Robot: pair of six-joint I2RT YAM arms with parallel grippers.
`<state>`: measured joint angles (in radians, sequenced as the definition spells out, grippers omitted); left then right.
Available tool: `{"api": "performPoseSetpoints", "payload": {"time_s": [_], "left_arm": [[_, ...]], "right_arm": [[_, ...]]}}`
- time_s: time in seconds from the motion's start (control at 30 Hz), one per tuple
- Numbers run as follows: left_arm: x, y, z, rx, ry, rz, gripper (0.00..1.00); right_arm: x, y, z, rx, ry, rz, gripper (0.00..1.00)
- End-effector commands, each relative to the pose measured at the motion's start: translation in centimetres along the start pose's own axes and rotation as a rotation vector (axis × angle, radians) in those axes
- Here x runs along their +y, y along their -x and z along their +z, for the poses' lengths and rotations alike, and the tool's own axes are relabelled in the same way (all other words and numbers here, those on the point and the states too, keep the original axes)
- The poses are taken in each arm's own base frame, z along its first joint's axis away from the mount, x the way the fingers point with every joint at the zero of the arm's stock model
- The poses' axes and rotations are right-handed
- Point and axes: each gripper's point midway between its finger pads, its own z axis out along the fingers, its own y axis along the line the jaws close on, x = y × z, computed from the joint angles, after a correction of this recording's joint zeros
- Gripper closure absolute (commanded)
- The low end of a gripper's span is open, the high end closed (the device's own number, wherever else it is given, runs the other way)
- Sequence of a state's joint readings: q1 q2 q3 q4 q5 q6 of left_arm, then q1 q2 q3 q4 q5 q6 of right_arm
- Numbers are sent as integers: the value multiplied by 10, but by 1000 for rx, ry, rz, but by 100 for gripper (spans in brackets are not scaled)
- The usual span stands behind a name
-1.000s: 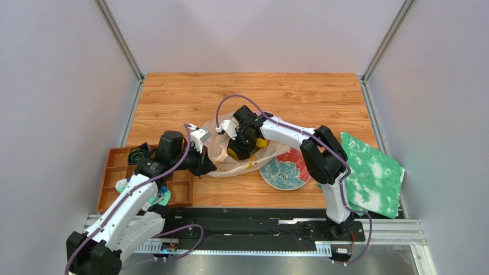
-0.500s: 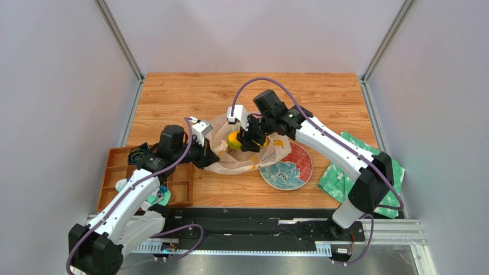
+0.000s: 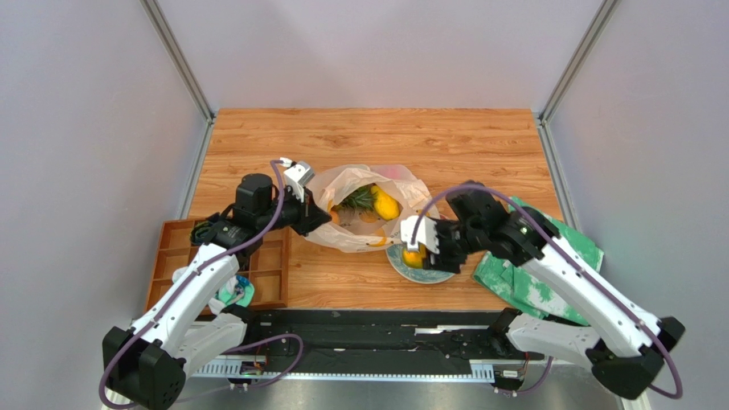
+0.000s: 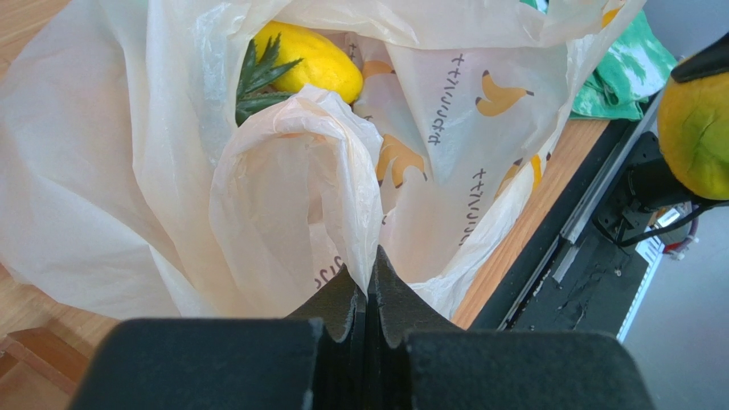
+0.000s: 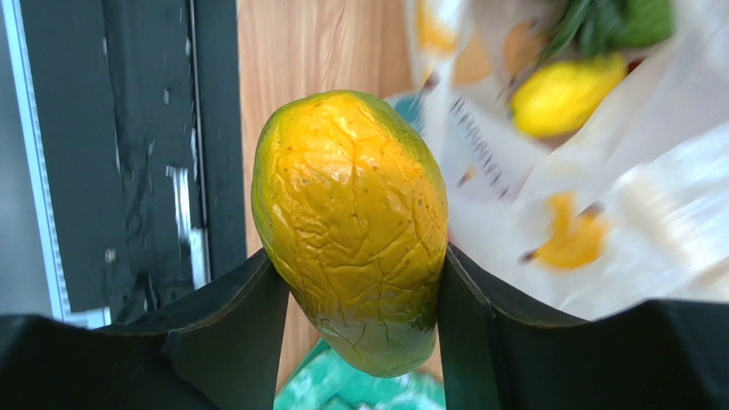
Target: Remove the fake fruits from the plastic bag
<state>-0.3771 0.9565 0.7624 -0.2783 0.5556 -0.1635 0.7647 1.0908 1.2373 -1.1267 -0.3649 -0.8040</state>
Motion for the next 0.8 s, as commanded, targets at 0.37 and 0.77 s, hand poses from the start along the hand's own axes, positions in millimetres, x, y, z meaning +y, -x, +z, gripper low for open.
{"api": "performPoseSetpoints", "payload": {"time_s": [0.37,0.77], "left_arm": [[6,24,0,-48,7,13,100],[4,12,4,-4,-22,-12,100]], "right_arm": [[-85,-133,77,236,-113,373,72],[-115,-143,82,235,-168,478,27]]}}
